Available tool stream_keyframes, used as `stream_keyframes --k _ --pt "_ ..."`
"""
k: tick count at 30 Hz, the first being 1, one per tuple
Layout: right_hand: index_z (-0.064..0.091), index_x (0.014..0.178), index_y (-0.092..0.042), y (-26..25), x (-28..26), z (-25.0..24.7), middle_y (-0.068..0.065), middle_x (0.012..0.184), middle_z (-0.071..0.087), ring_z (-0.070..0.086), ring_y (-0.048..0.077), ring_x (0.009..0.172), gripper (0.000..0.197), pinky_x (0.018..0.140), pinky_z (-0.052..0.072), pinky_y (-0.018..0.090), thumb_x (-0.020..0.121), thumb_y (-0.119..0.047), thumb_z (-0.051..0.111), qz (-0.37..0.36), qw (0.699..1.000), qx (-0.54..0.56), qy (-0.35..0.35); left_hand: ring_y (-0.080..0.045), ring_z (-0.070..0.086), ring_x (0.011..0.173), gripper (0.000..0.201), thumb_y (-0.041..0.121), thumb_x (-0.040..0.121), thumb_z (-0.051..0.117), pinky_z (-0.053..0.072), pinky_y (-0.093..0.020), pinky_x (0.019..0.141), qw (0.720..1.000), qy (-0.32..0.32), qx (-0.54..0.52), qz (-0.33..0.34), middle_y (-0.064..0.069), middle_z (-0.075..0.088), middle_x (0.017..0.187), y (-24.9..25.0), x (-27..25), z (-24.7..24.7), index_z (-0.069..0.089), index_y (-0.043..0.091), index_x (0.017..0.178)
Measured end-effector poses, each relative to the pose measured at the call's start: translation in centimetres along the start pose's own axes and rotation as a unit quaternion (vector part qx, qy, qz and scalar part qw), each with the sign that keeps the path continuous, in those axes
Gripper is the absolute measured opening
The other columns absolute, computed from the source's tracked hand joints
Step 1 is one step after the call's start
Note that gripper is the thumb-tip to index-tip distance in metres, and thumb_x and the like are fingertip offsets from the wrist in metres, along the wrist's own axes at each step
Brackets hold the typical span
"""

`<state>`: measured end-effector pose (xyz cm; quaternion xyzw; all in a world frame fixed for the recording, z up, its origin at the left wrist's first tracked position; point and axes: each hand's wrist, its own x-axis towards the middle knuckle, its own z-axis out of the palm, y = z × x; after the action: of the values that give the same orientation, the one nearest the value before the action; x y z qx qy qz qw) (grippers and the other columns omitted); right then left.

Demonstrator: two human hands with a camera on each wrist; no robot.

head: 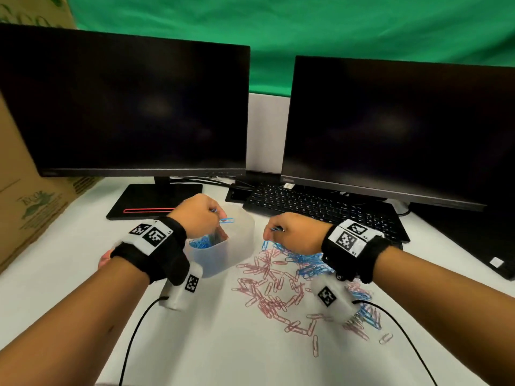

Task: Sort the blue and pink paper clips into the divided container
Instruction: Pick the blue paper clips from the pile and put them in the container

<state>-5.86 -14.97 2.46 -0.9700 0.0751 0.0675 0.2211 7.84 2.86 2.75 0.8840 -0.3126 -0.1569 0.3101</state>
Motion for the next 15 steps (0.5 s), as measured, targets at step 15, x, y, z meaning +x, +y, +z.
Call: stream_keyframes --k 15 --pt "0.065 0.115 -0.004 -9.5 8.9 2.5 0.013 0.084 0.071 0.068 0.024 0.069 0.029 0.070 0.060 0.037 0.089 0.000 0.054 0.041 0.988 0.149 -0.009 -0.016 0.069 0.070 0.032 0.009 0.080 0.072 0.050 -0.021 0.048 0.983 -0.004 0.171 -0.072 -0.005 0.069 0.098 -2.4 0.7 -1.8 0.068 0.018 0.111"
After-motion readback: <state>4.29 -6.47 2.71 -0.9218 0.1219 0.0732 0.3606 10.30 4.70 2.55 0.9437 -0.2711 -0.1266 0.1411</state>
